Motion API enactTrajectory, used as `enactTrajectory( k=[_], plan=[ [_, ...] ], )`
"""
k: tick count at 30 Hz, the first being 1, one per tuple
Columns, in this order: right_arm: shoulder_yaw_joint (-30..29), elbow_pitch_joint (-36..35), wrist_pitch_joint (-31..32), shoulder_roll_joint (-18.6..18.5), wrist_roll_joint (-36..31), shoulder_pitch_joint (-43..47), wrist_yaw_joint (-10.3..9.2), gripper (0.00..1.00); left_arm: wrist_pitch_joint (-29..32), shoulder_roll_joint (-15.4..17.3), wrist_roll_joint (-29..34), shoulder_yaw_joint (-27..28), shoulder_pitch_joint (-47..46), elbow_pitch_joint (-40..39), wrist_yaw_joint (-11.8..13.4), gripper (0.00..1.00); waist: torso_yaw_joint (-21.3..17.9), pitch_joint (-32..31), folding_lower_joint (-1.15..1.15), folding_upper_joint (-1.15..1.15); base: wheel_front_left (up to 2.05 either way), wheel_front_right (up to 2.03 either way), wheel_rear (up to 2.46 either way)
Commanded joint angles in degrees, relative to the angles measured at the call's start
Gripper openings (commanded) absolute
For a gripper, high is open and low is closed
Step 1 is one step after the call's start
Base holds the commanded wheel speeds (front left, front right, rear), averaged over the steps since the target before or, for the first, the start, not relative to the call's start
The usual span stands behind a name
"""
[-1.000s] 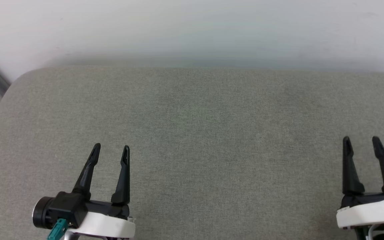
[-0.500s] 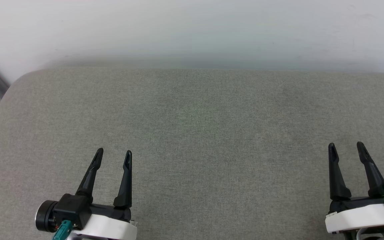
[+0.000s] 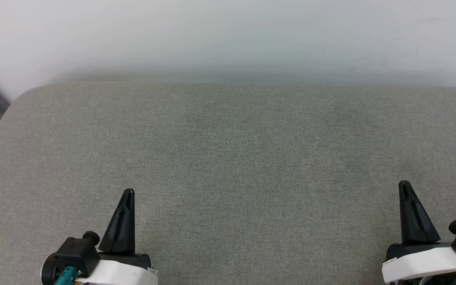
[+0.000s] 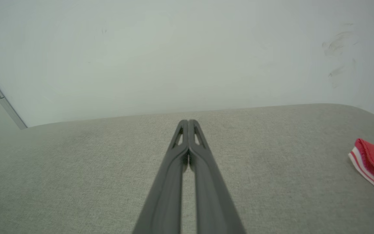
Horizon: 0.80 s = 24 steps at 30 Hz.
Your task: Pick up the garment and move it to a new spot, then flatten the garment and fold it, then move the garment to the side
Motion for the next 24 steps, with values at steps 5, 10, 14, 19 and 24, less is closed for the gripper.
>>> enactTrajectory(
  k=[5,10,14,19,24],
  plan=[
    [0.09,0.21,1.16,-0.41,7.59,-1.22,0.0,0.0,1.3,0.59,-7.62,0.25,-1.3,0.09,0.2,0.0,-0.14,-0.21,0.0,0.0,0.0,0.0,0.0],
    [0.21,1.19,2.11,-0.67,13.19,-1.87,0.0,0.0,2.36,0.93,-13.34,0.31,-2.01,1.26,0.12,0.0,-0.28,-0.4,0.0,0.0,0.0,0.0,0.0],
    [0.27,1.88,2.83,-0.83,17.43,-2.31,-0.01,0.0,3.18,1.15,-17.67,0.38,-2.53,2.15,0.05,0.0,-0.39,-0.55,0.0,0.0,0.0,0.0,0.0],
    [0.32,2.7,3.7,-0.99,22.45,-2.82,-0.01,0.0,4.16,1.39,-22.79,0.49,-3.14,3.14,-0.01,0.0,-0.53,-0.75,0.0,0.0,0.0,0.0,0.0],
    [0.34,3.45,4.56,-1.12,27.13,-3.31,-0.01,0.0,5.11,1.58,-27.59,0.64,-3.65,4.04,-0.04,0.0,-0.67,-0.94,0.0,0.0,0.0,0.0,0.0]
  ],
)
